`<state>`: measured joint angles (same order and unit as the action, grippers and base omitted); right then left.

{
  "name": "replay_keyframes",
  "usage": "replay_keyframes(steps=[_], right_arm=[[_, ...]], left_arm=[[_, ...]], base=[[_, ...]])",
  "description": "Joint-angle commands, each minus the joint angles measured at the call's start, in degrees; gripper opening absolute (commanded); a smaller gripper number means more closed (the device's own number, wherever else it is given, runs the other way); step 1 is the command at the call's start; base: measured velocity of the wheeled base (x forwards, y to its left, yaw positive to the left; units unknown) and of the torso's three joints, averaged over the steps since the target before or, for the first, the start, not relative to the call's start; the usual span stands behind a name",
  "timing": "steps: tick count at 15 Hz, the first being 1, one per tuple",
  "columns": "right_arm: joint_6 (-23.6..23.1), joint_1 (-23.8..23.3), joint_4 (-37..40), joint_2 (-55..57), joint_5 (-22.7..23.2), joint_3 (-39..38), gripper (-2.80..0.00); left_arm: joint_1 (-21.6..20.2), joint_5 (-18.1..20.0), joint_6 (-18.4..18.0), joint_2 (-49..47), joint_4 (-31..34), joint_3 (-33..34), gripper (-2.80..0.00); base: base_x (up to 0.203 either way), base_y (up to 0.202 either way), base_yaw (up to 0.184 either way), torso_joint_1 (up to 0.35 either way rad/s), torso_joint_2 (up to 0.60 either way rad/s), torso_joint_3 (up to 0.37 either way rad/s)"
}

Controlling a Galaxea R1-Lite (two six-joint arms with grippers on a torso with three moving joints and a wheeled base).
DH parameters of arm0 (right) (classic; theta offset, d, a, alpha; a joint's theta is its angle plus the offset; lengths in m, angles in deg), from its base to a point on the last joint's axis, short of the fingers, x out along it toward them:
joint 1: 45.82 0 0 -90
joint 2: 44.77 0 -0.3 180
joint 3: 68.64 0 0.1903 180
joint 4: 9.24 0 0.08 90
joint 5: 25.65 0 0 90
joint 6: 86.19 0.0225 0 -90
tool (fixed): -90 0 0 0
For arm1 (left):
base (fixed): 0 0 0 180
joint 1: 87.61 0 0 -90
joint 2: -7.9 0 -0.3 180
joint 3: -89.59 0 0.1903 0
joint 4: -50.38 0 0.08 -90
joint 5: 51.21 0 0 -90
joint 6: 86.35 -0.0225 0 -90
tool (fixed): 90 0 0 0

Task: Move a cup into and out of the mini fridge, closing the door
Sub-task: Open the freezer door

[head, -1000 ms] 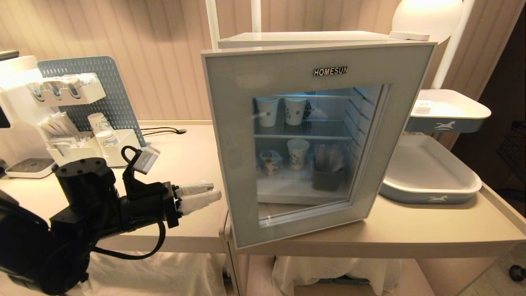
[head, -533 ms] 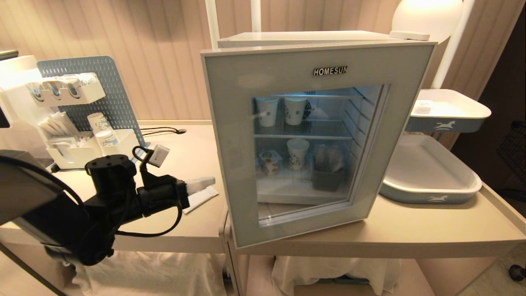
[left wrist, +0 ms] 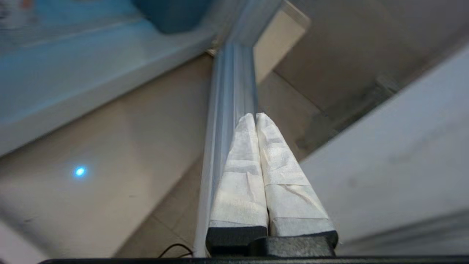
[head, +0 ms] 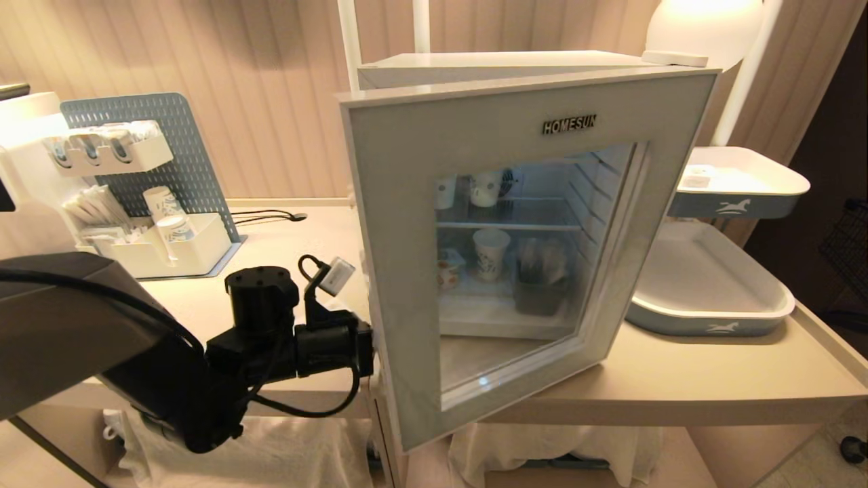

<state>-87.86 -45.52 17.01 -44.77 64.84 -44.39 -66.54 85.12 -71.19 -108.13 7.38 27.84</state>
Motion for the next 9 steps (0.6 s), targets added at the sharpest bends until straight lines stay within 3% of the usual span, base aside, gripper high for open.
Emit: replay_keyframes(steps=[1,9], right_arm=[[0.0,0.05,0.01,0.09,0.04,0.0,-2.8],[0.0,0.05,0.01,0.09,0.04,-0.09,-2.8]], left_arm=[[1.7,0.5,0.02,3.8,-0.41,1.98,-2.8],[20.1,1.23,-0.81,11.07,6.24,4.04,-2.8]], base=[[0.0,0.0,0.0,0.0,0.0,0.0],[0.0,0.0,0.0,0.0,0.0,0.0]])
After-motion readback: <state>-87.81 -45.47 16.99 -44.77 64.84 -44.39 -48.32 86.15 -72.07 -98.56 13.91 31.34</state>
